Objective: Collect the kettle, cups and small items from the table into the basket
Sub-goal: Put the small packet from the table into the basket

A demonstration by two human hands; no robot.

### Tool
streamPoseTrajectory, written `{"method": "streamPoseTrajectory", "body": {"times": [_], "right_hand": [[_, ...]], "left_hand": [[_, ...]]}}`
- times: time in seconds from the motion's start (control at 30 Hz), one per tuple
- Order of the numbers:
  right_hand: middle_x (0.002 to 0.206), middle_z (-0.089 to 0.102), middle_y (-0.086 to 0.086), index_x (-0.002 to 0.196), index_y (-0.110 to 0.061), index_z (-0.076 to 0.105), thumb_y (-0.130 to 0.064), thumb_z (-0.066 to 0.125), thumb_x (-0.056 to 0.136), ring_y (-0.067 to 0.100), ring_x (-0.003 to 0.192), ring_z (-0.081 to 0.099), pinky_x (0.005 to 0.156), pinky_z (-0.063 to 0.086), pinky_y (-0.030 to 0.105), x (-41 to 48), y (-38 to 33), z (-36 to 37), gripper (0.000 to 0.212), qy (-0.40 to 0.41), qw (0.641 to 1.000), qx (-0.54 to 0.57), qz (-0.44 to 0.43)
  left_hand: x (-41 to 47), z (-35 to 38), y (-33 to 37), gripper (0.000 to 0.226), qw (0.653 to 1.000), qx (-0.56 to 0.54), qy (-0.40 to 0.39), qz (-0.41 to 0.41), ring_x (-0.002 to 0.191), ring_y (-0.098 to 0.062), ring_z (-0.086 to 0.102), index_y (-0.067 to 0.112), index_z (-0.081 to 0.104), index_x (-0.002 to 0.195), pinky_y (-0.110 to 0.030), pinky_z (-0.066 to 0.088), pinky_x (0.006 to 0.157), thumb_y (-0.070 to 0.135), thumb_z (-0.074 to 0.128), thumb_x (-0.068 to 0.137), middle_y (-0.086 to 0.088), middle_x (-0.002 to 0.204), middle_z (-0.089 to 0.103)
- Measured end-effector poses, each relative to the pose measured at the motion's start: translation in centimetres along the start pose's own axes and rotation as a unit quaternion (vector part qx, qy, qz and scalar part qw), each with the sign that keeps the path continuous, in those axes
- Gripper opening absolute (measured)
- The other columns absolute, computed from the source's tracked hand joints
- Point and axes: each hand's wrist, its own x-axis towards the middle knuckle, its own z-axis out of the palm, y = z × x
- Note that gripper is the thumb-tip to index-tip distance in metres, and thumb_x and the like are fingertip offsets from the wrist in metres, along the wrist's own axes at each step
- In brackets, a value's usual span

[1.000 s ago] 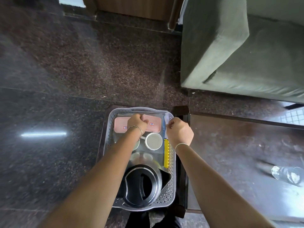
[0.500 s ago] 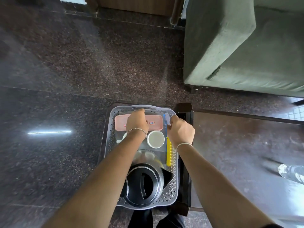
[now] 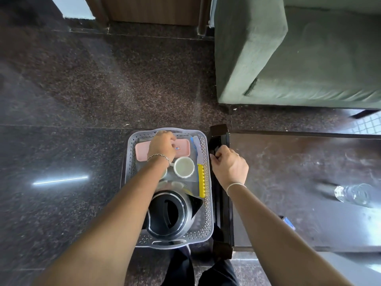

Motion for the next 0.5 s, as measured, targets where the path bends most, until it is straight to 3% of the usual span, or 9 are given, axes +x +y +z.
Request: {"method": "streamPoseTrajectory", "body": {"times": [0.17,0.4,0.5], "right_hand": [[0.078,0.067,-0.005,0.074,-0.024,0.054,-0.035,0.064,0.083,0.027,0.068,0.062,0.056,0.038,0.027,-1.8,2.9,-3.4,0.017,-0.014,0.999,0.017,0.029],[0.09,0.067,-0.005,0.083,-0.024,0.06,-0.029,0.061,0.084,0.025,0.082,0.063,0.064,0.048,0.031,-4.3,10.3,-7.6,0.005,-0.033,0.993,0.039,0.11],[0.092,0.067,-0.006,0.085,-0.024,0.062,-0.029,0.06,0.084,0.023,0.087,0.063,0.068,0.049,0.031,-6.0,14.9,-9.0,0.006,-0.042,0.985,0.055,0.158]], "left_hand": [[-2.0,-2.4,5.8,0.019,0.998,-0.052,0.01,0.019,0.094,-0.025,0.065,0.017,0.07,0.086,-0.032,0.051,0.082,0.005,0.056,0.083,-0.005,0.099,0.072],[-6.4,1.3,15.5,0.018,0.993,-0.091,-0.047,0.062,0.099,-0.026,0.065,0.018,0.073,0.088,-0.032,0.051,0.088,0.012,0.056,0.084,-0.005,0.1,0.073],[-8.9,5.3,18.4,0.016,0.988,-0.11,-0.093,0.049,0.097,-0.025,0.065,0.016,0.073,0.087,-0.025,0.049,0.08,0.012,0.057,0.084,-0.003,0.098,0.074]]}}
